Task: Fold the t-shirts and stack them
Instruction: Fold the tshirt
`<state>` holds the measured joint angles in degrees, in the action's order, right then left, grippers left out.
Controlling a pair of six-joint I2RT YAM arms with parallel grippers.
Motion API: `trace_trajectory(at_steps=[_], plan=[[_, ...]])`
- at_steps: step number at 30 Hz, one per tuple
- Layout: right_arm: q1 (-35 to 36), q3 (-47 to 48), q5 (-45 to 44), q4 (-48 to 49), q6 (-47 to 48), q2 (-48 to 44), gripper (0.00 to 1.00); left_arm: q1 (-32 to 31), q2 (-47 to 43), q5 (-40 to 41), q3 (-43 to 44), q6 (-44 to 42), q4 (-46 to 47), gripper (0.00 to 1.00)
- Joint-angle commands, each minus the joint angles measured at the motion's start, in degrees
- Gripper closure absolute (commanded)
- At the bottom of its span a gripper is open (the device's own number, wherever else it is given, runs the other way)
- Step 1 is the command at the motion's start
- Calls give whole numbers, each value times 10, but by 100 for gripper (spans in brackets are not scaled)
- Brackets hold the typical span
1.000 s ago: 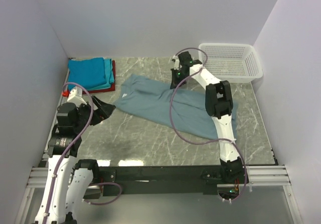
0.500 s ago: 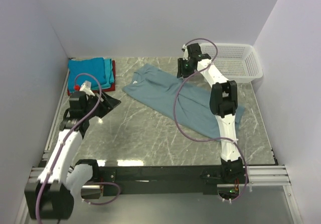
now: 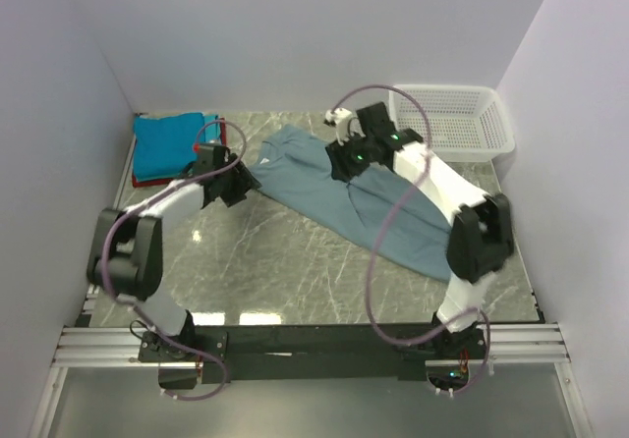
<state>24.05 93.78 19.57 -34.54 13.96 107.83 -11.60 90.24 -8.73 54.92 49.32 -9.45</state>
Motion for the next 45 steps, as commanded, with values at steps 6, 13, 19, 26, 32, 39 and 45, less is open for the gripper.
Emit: trace_trajectory(at_steps=[6,13,19,26,32,39,45], plan=[[0,-310,87,167,206,-332,35,-4,180,86,149,12,-41,46],[10,-432,158,93,342,-409,16,-3,264,97,242,-19,-83,76],[123,-529,7,155,355,-480,22,15,339,147,389,-59,-156,88],[181,-496,-125,155,301,-392,31,52,433,86,531,-92,-152,90],[224,-468,-195,154,278,-307,24,56,465,-45,626,-128,-95,59],[263,-463,-276,169,237,-214,24,60,297,-102,574,-203,-40,38],[266,-446,-327,165,213,-154,35,61,95,-53,425,-237,-13,34]])
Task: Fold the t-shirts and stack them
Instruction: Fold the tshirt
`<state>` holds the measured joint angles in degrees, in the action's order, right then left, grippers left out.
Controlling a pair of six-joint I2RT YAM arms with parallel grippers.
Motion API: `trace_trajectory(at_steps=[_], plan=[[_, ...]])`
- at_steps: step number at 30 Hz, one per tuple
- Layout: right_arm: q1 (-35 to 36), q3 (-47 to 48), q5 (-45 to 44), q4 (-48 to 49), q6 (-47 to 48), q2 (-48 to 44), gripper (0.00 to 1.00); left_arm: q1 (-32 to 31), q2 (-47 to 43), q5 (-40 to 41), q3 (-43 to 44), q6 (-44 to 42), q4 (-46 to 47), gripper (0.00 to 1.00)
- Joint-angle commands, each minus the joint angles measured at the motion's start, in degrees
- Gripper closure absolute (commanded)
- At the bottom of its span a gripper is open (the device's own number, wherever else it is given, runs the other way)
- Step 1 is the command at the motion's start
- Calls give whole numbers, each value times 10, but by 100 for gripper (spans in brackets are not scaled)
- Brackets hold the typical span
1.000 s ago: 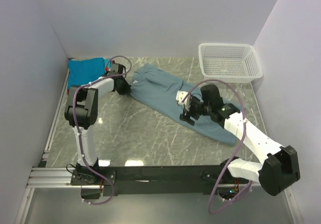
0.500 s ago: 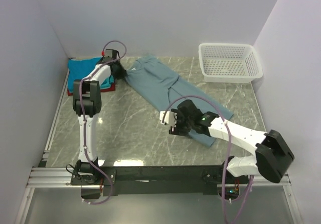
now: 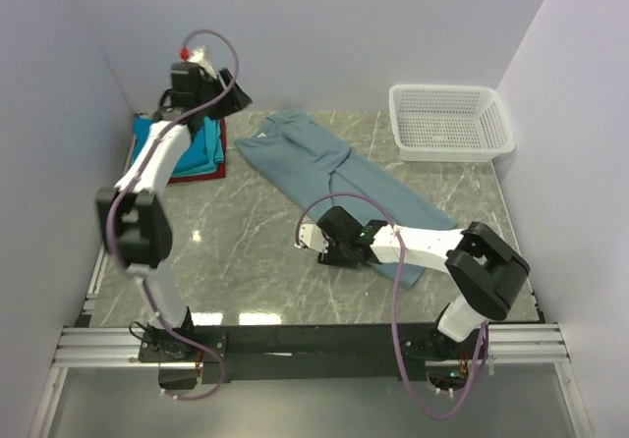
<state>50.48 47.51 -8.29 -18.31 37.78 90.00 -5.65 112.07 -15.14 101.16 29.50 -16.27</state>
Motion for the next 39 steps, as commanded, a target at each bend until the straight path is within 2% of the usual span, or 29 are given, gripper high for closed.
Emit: trace_trajectory(at_steps=[1,5,6,7,10,12,16,20,27,29,31,33,36,39], plan=[[1,17,-53,2,-31,31,39,3,-148,20,-80,-41,61,33],[2,16,-77,5,-39,58,52,14,-272,31,-171,-43,66,30],[2,20,-78,-4,-39,62,58,16,-293,33,-186,-41,63,30],[2,24,-69,-10,-44,69,71,20,-314,33,-217,-37,61,30],[6,40,-59,-25,-50,78,96,22,-399,19,-287,-27,64,30],[13,54,-52,-32,-51,85,100,21,-460,9,-337,-26,63,30],[40,99,-26,-61,-62,109,100,21,-555,-18,-416,-28,34,30],[107,181,0,-92,-82,150,100,21,-655,-36,-475,-29,19,27],[186,360,69,-176,-111,241,98,22,-716,-7,-501,-30,-31,21],[193,413,81,-195,-110,250,92,22,-717,3,-501,-31,-44,21],[196,442,116,-219,-104,242,76,22,-718,12,-498,-32,-54,21],[192,449,113,-220,-99,221,60,22,-723,25,-488,-35,-59,22],[161,410,124,-204,-99,150,47,22,-732,42,-468,-46,-75,21],[97,380,164,-204,-104,86,43,22,-738,43,-467,-50,-71,18]])
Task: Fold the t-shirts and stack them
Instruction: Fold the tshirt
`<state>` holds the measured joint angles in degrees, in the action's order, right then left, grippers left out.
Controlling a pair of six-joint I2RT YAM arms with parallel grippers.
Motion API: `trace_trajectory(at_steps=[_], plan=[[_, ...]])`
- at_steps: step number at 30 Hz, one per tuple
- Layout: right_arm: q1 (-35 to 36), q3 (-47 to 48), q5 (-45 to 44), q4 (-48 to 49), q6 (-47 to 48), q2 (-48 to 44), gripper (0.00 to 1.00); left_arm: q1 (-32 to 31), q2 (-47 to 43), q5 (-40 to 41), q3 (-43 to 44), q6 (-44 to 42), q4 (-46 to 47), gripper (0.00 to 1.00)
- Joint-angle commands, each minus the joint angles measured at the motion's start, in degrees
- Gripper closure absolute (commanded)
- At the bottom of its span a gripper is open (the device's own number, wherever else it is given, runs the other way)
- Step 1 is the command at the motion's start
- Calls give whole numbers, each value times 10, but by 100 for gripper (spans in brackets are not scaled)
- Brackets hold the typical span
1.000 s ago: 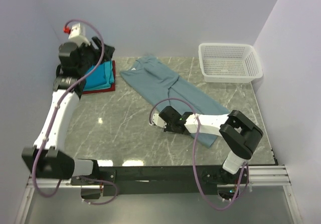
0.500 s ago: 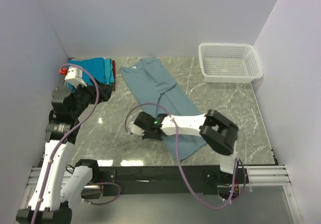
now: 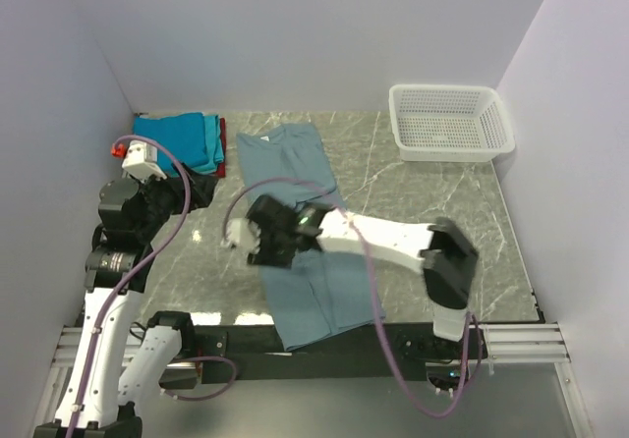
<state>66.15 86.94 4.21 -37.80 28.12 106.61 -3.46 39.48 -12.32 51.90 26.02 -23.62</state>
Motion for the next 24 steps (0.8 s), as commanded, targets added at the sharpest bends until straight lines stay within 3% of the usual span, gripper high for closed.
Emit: trace_trajectory(at_steps=[1,6,9,15,24], plan=[[-79,-22,51,-5,-10,-105,43,0,-7,3,21,-9,8,17],[-282,-44,189,39,-78,-120,39,0,61,-57,-21,28,62,18],[-385,-4,266,64,-170,-41,39,0,114,-77,-29,39,90,20],[-457,143,263,80,-332,127,37,-1,147,-90,-29,28,93,22],[-476,273,251,111,-431,285,37,0,129,-90,-66,15,69,21]])
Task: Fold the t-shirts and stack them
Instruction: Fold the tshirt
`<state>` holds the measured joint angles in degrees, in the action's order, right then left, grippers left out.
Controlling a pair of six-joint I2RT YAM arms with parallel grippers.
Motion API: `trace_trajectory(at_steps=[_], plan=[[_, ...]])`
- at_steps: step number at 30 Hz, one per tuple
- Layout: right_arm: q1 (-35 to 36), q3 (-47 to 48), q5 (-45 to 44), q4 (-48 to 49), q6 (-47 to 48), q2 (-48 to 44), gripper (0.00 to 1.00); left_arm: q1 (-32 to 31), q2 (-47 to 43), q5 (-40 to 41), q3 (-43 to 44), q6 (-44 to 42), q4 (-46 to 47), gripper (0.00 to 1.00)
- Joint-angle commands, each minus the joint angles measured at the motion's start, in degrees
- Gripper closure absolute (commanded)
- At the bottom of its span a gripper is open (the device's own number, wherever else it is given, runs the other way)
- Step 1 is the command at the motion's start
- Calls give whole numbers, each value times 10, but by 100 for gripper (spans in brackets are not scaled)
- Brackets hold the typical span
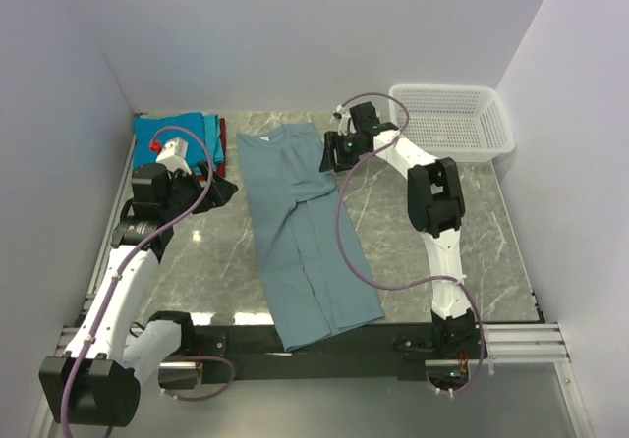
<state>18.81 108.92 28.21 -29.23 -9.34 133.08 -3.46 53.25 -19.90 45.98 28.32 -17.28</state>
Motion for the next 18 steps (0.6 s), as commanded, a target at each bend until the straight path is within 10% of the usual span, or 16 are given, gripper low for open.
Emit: trace_trajectory(at_steps=[1,13,18], plan=[[-3,74,10,22,-59,31,37,-1,-10,-17,-8,-7,5,22],[-7,141,12,7,-106,121,42,-1,-13,-37,-12,14,20,22],[-9,151,27,12,-121,131,64,-1,-19,-40,-15,18,20,22]])
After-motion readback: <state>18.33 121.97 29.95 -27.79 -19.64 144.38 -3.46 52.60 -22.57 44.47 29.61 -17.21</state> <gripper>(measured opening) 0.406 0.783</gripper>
